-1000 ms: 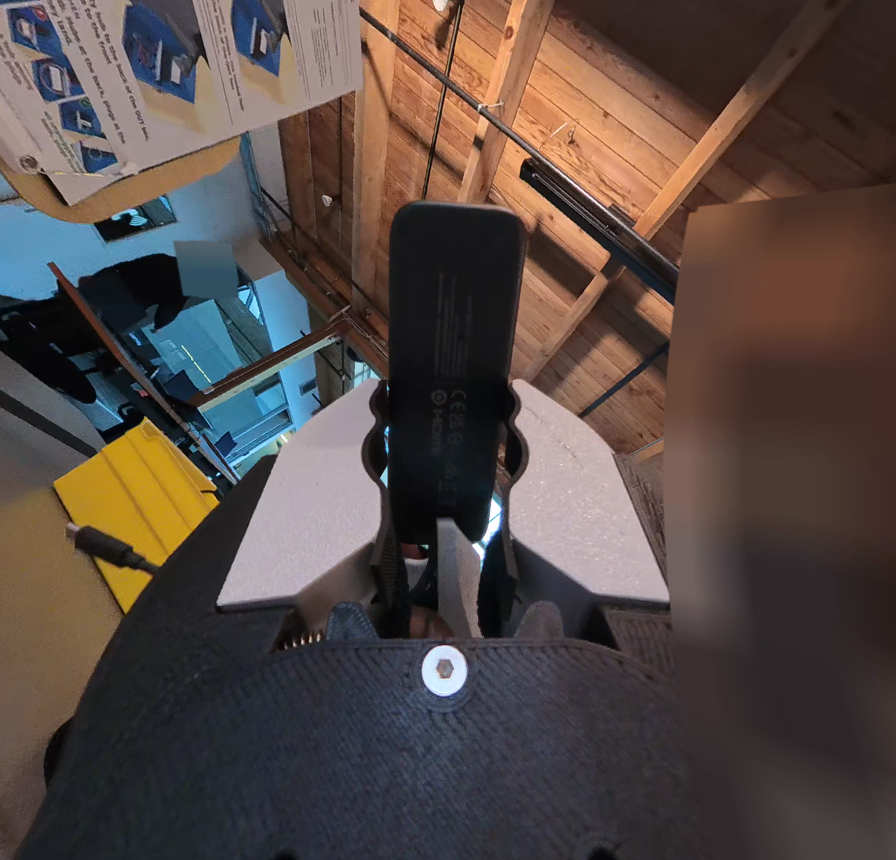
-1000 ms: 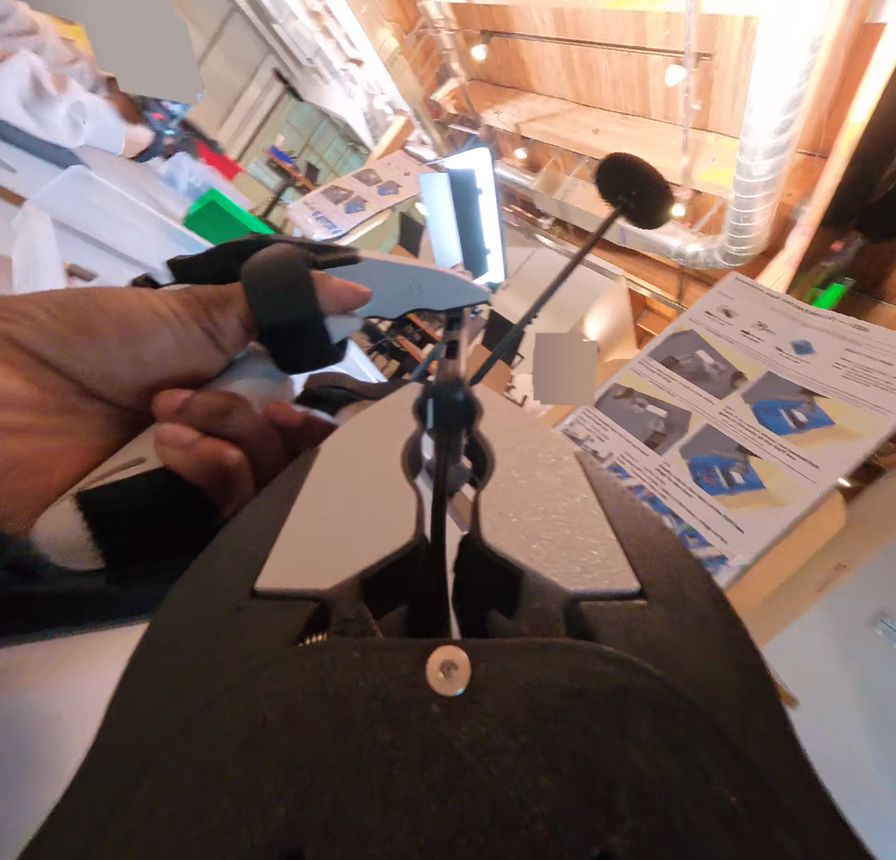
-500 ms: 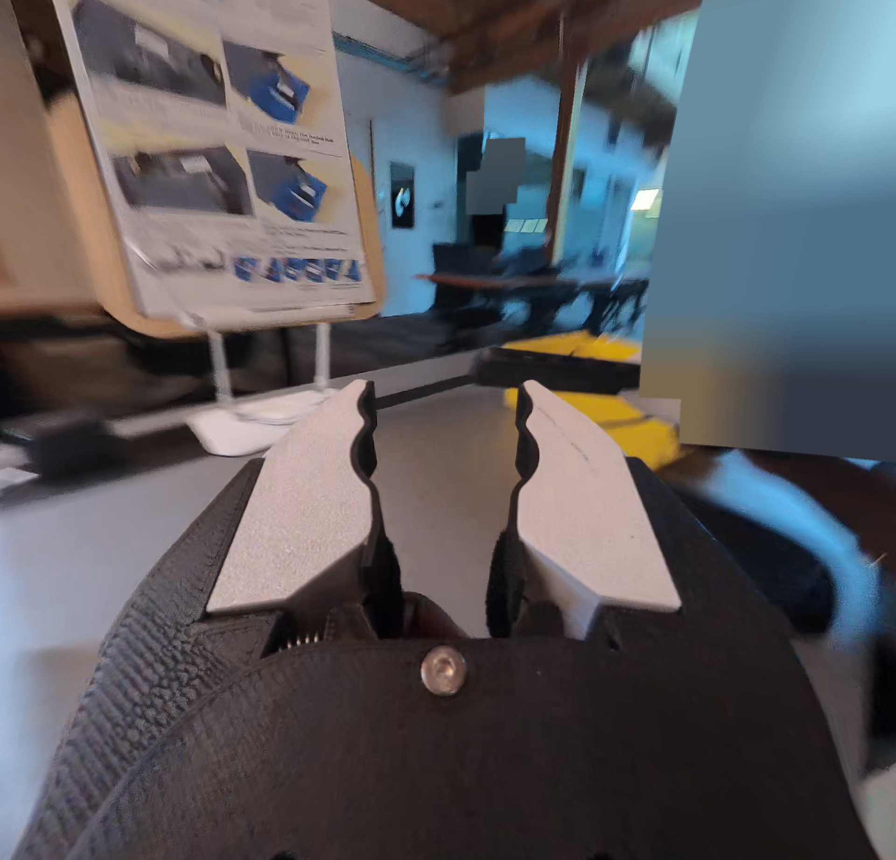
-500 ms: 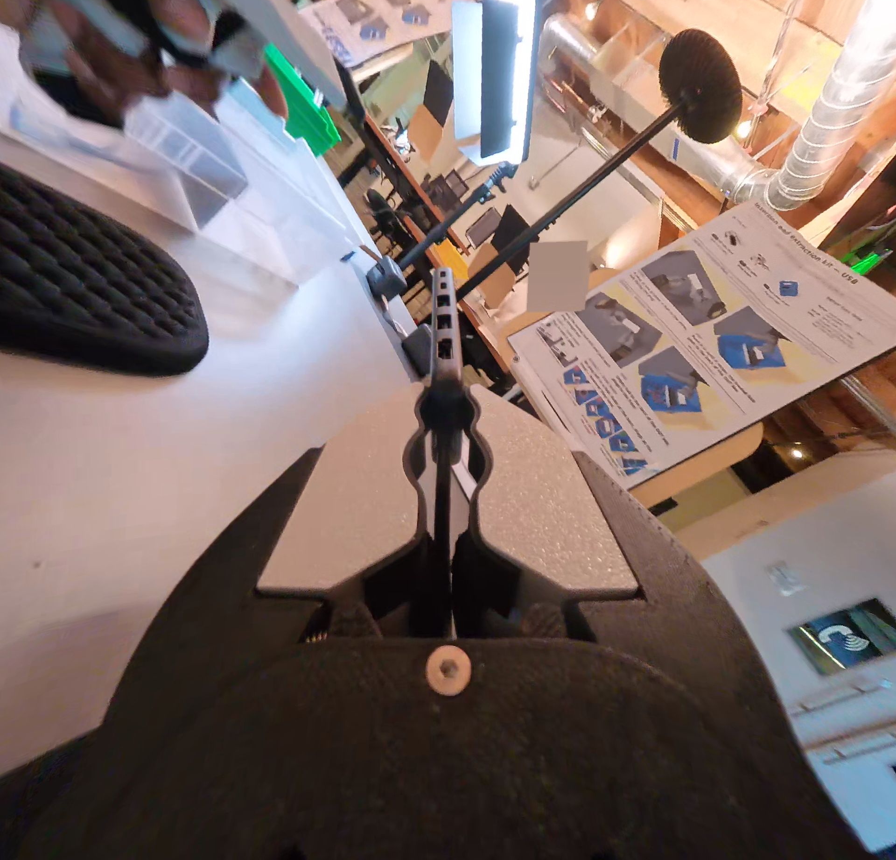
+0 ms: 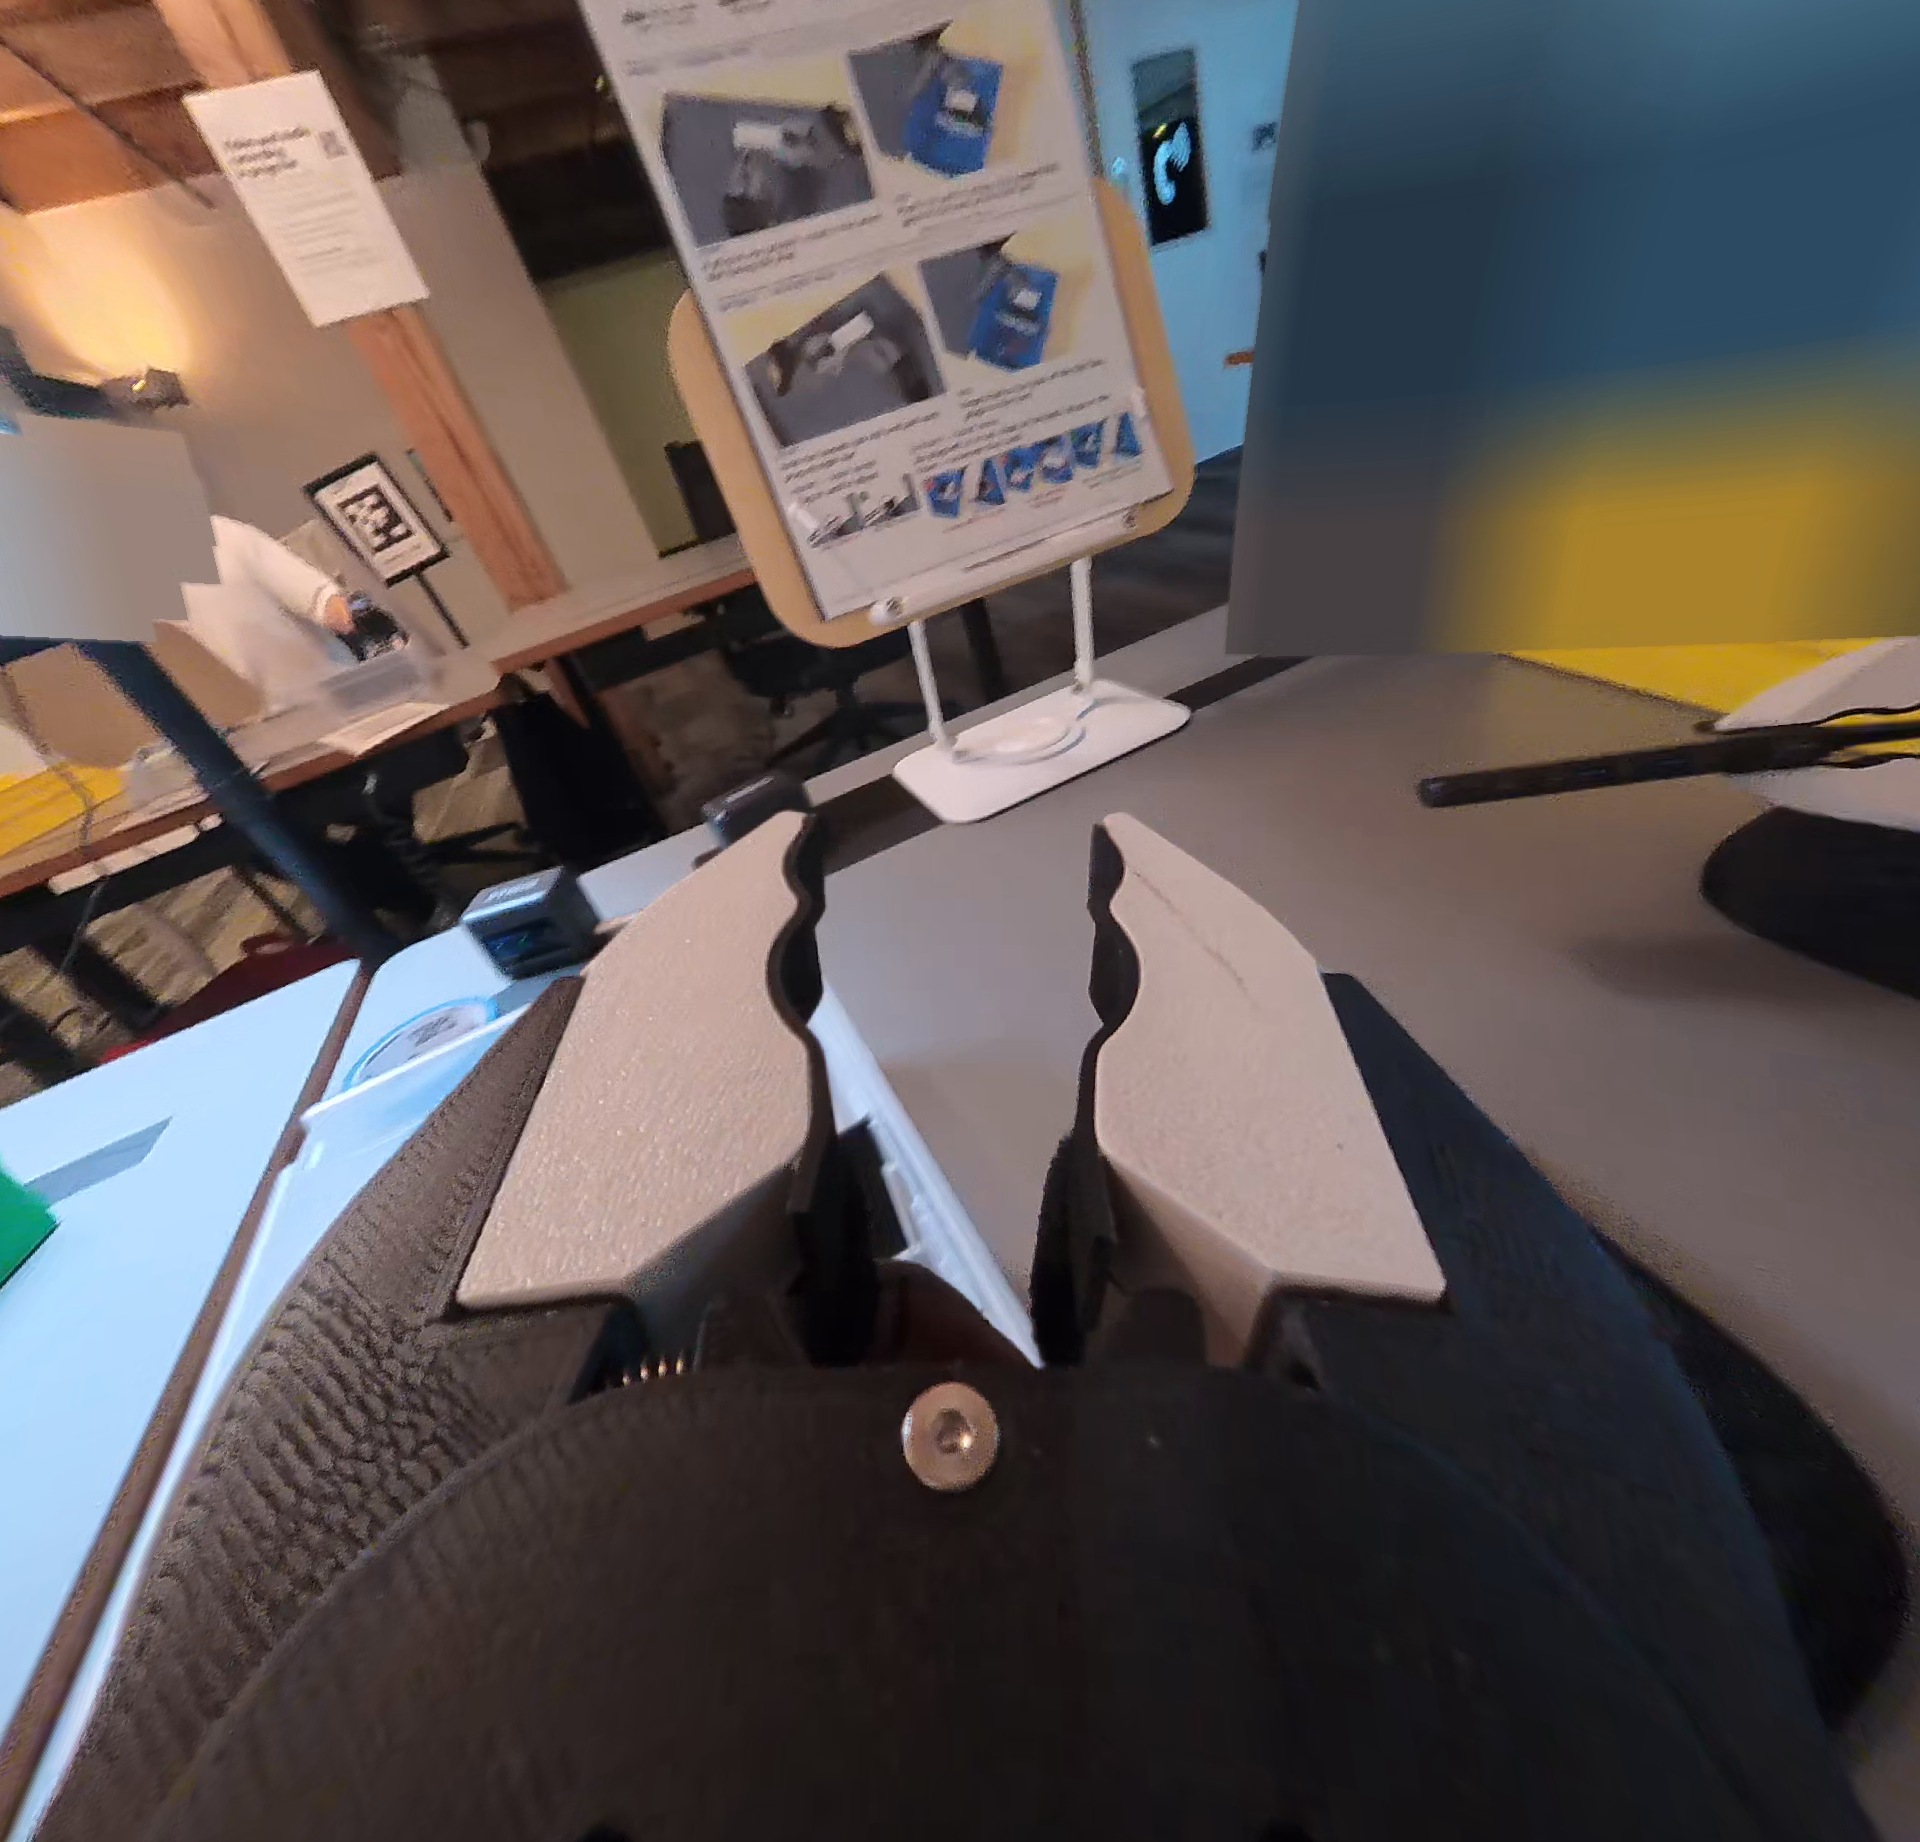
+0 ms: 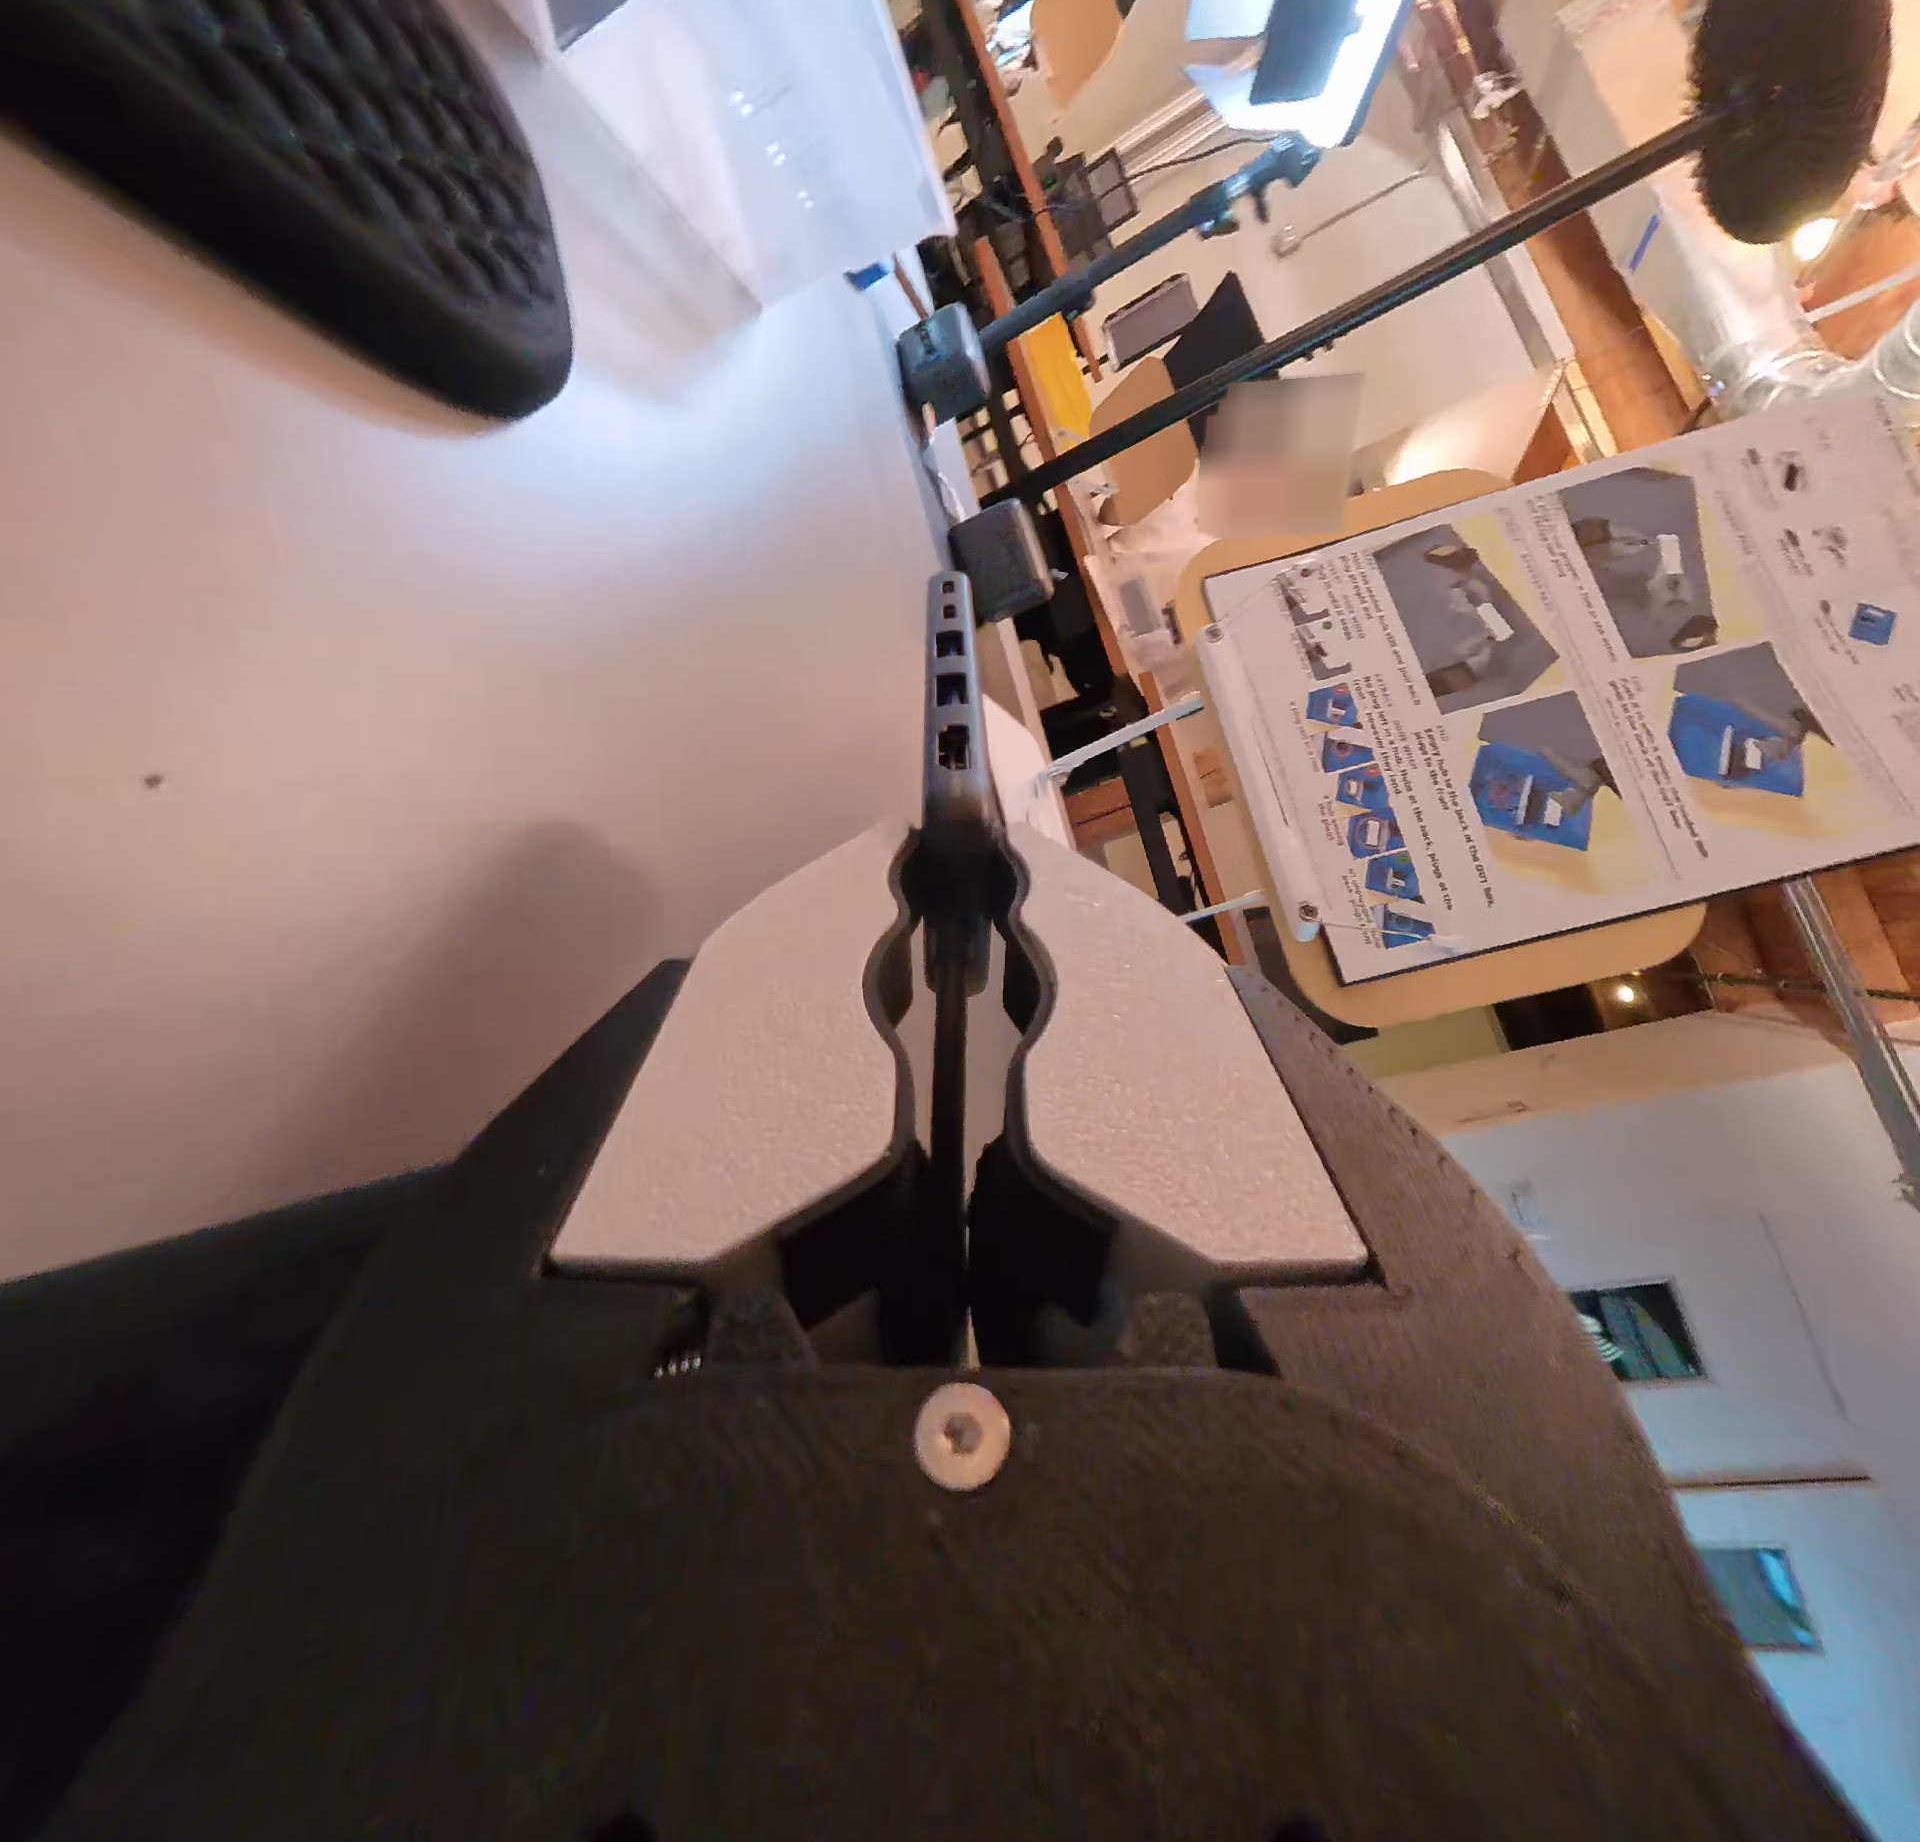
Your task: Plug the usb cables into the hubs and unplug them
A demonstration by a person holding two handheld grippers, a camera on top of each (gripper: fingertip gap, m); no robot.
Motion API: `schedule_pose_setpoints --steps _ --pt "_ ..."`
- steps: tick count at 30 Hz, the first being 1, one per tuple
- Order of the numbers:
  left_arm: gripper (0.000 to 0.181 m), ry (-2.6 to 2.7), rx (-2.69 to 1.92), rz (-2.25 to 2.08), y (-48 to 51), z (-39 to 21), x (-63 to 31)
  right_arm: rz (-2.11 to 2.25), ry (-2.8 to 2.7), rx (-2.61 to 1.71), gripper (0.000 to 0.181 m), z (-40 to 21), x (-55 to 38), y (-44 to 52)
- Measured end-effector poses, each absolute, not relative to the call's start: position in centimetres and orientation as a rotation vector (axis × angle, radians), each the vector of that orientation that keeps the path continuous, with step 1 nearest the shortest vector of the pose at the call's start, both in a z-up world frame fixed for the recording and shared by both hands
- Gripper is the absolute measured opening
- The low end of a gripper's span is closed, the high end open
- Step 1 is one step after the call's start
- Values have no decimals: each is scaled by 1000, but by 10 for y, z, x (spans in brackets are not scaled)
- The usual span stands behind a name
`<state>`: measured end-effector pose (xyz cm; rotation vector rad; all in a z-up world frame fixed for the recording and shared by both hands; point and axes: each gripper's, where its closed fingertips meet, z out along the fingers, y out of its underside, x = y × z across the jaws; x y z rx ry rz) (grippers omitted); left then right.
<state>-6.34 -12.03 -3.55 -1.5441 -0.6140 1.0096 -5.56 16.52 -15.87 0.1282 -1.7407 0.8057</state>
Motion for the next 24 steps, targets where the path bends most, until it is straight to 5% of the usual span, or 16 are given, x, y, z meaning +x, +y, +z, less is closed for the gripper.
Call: schedule_pose_setpoints --steps 12,24 --pt "48 -866 -1626 1161 -188 -51 -67 630 -1949 316 12 -212 -44 169" --pt "42 -1197 -2083 853 -239 -152 -75 737 -2110 311 25 -227 -31 173"
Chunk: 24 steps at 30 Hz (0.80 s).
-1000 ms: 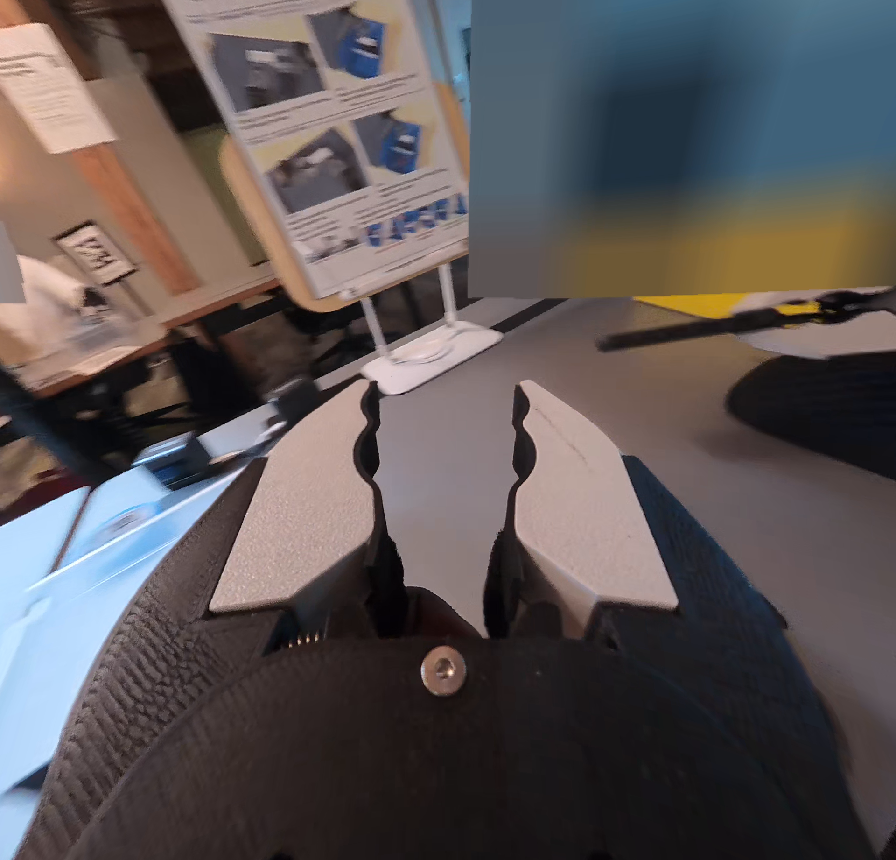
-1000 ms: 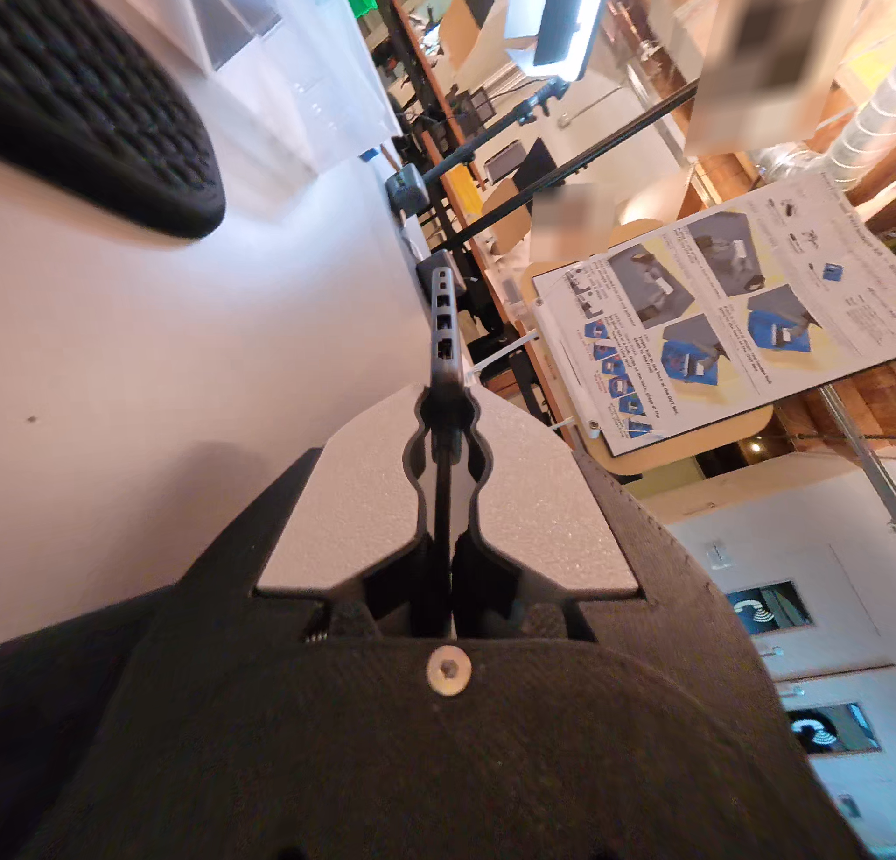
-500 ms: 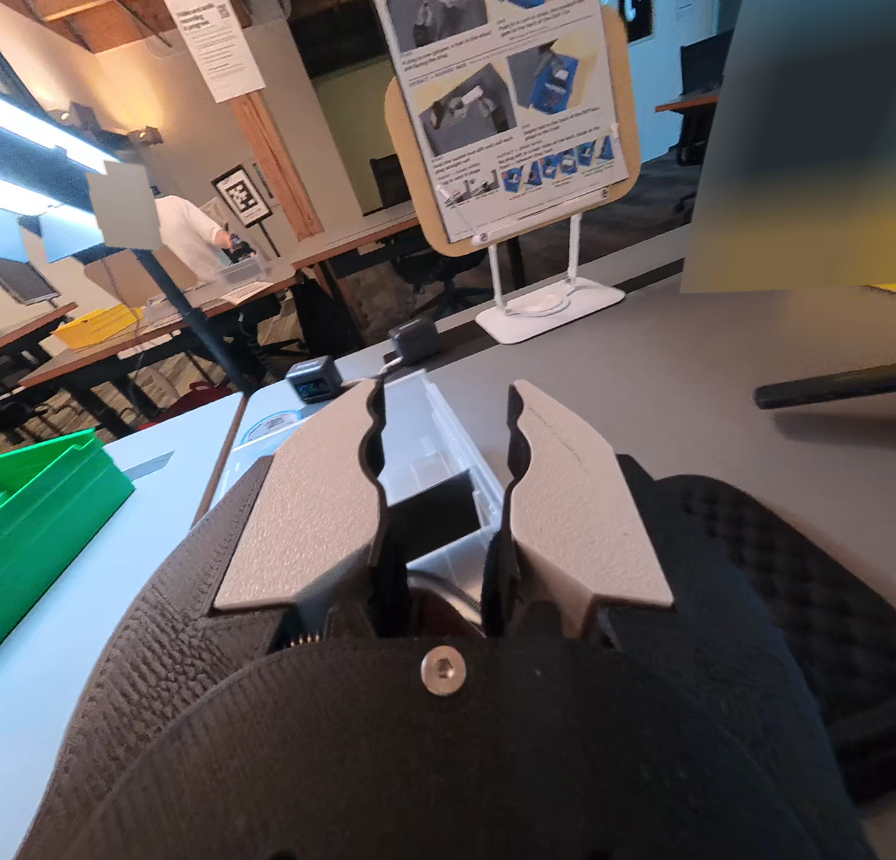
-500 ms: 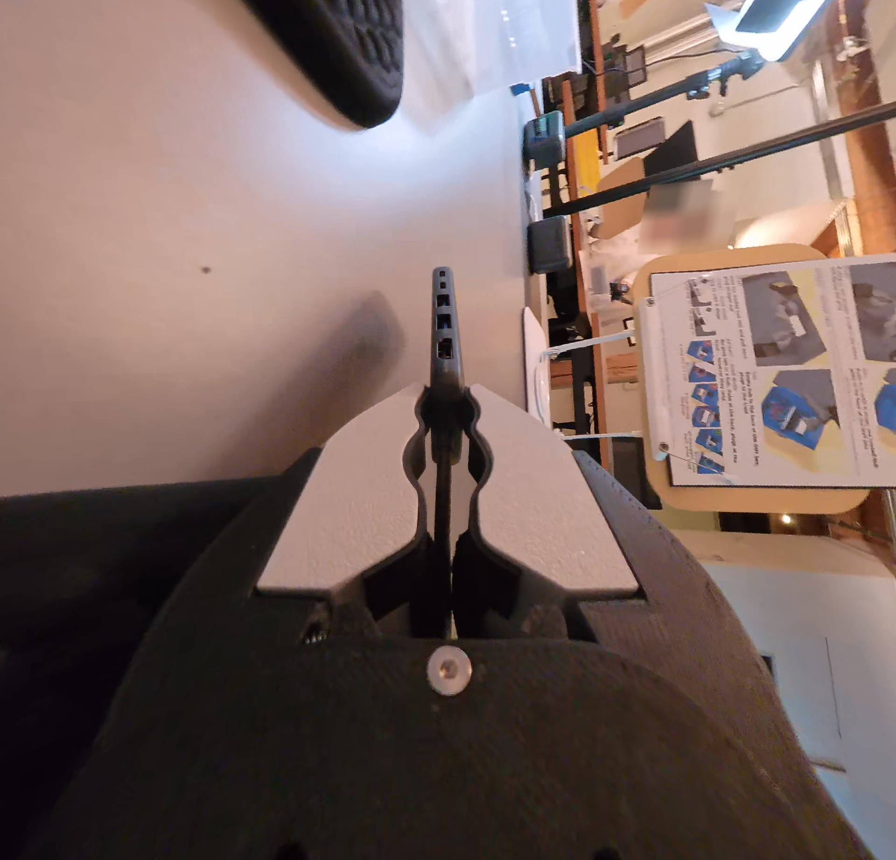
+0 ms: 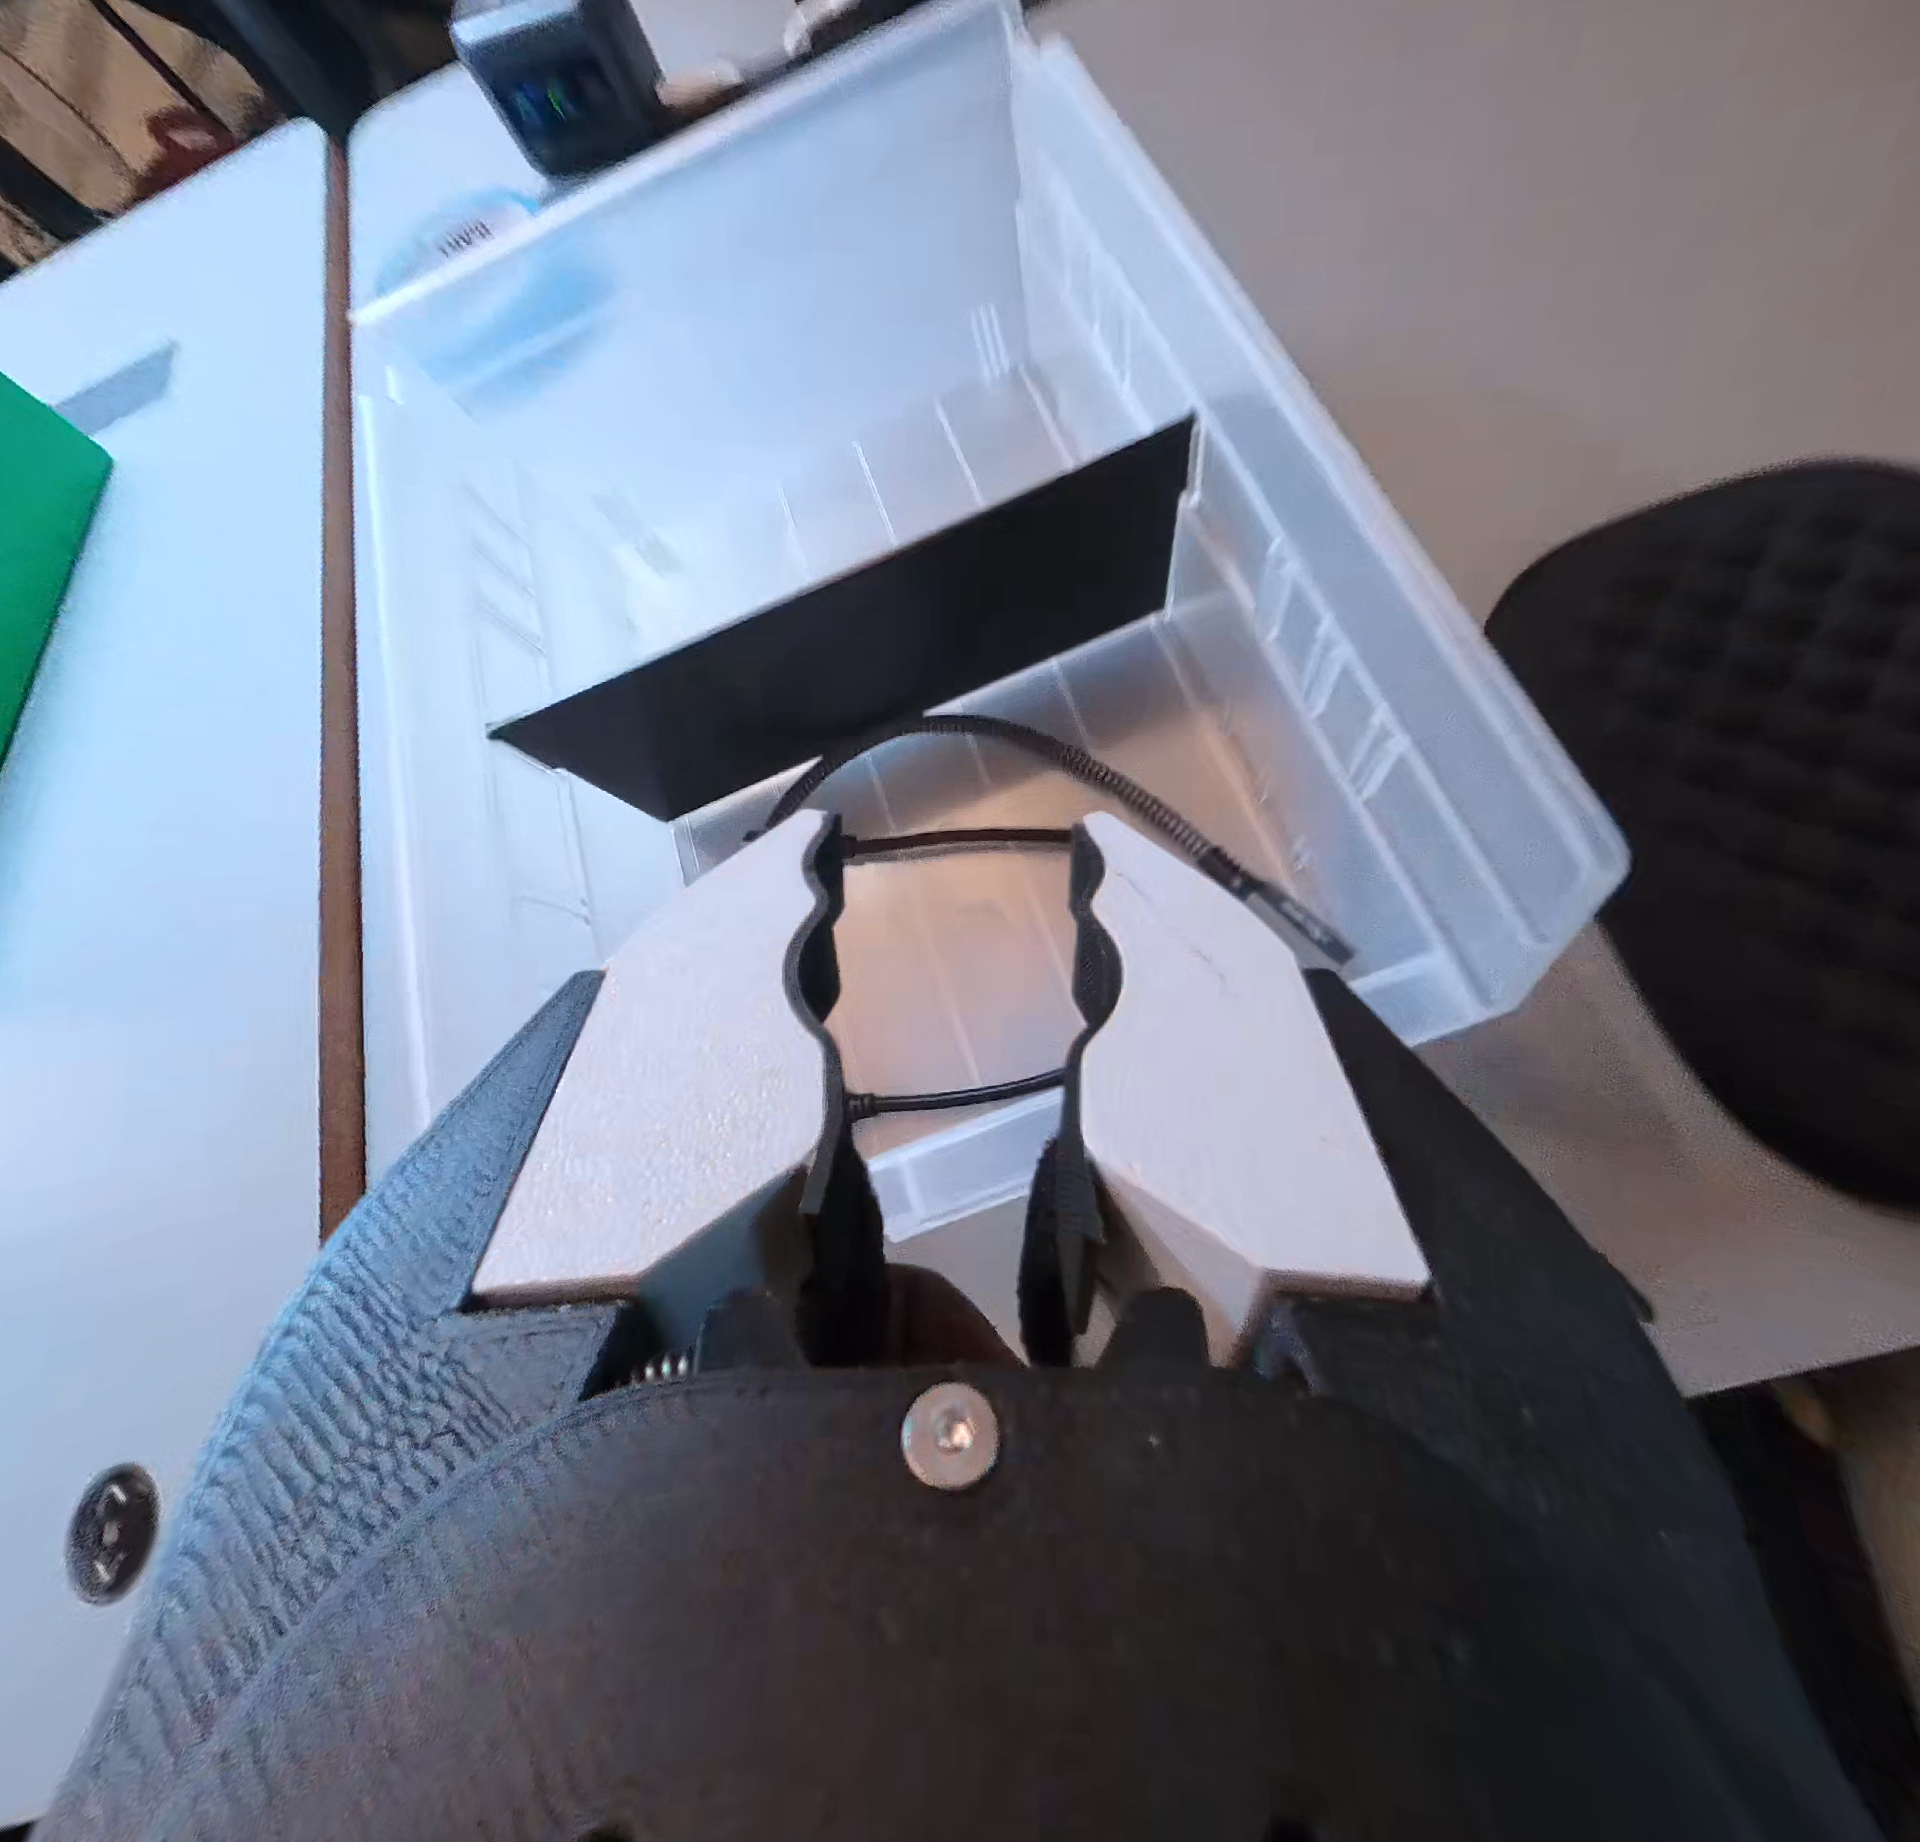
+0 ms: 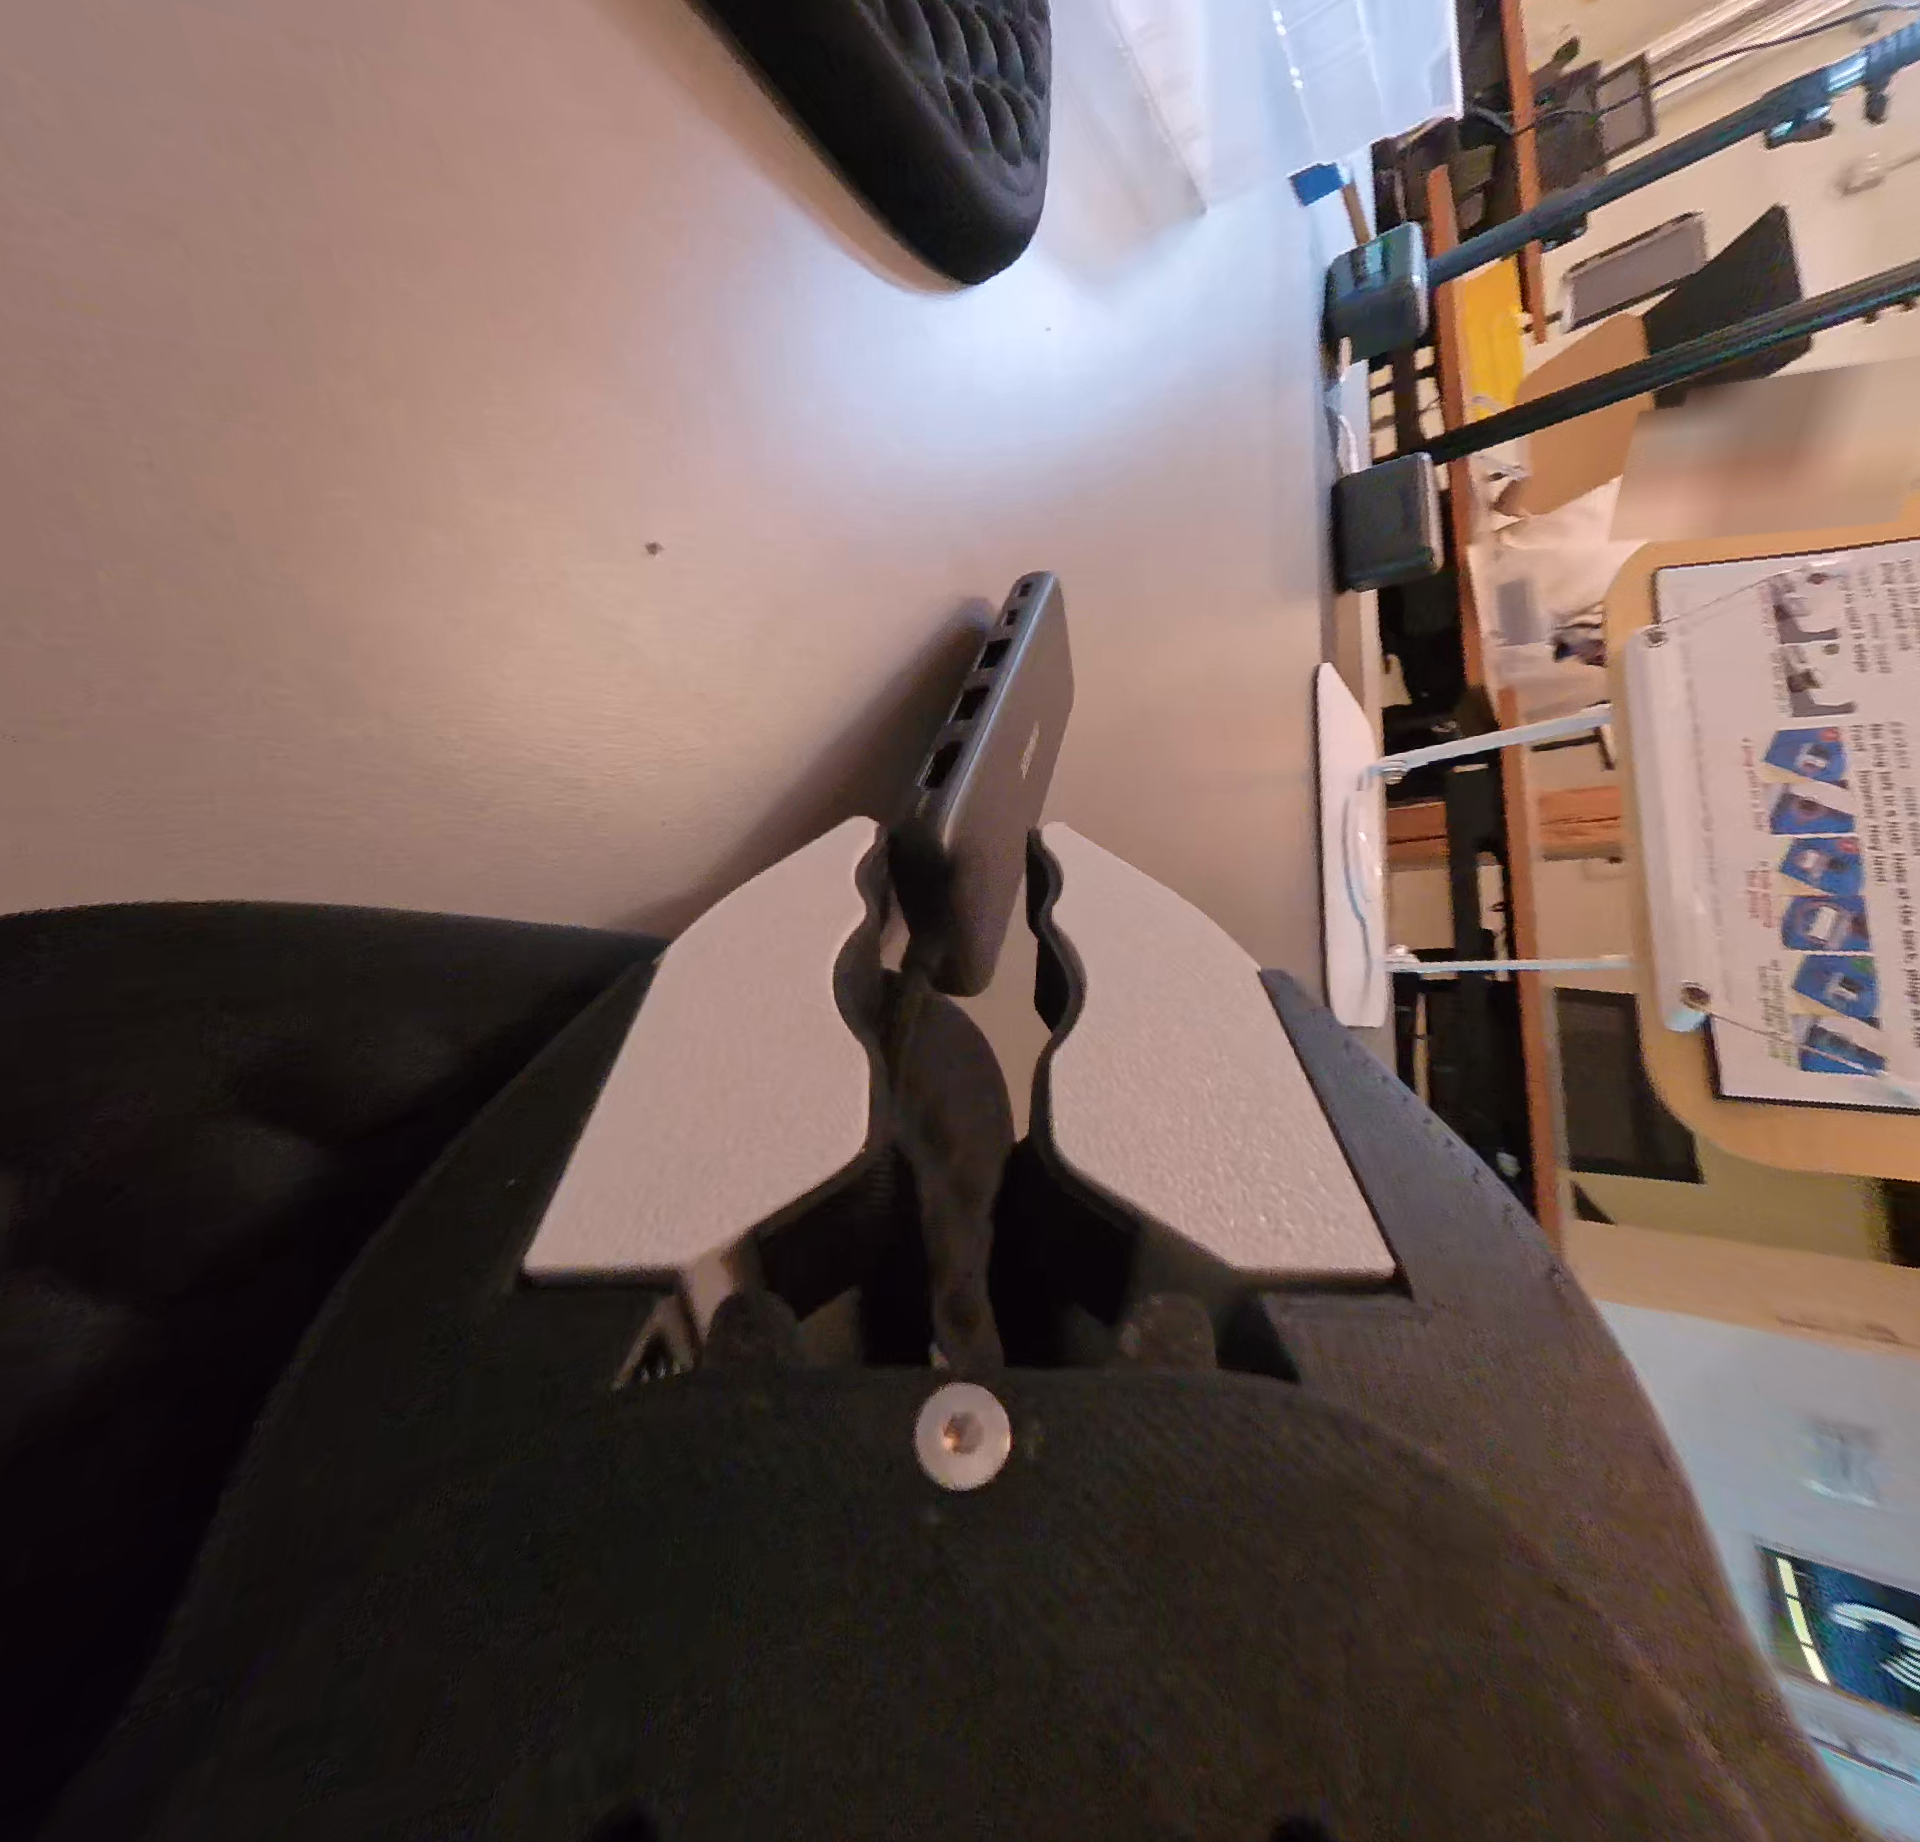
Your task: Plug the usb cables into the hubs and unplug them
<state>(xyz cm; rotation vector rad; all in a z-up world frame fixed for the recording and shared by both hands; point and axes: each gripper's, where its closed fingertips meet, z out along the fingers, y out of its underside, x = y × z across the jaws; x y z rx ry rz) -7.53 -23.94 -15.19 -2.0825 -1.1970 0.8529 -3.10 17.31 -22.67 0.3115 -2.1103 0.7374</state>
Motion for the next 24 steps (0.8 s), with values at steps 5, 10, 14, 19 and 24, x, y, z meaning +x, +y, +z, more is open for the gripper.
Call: schedule_pose_setpoints --steps 5,10,14,19,24 --pt "39 -1354 -2272 524 -246 -186 -78 852 -2225 247 39 -225 -21 173" --pt "41 -1476 -2298 398 -240 -211 -90 974 -2199 207 40 -206 -17 171" --pt "38 -1288 -2509 410 -237 -227 -99 994 -2146 205 41 -191 -16 173" --pt "36 -523 -2955 445 -238 -239 -99 1067 -2044 190 41 -169 -15 178" --pt "32 -261 -3108 314 -249 -243 -107 1069 -1991 196 41 -158 -16 178"
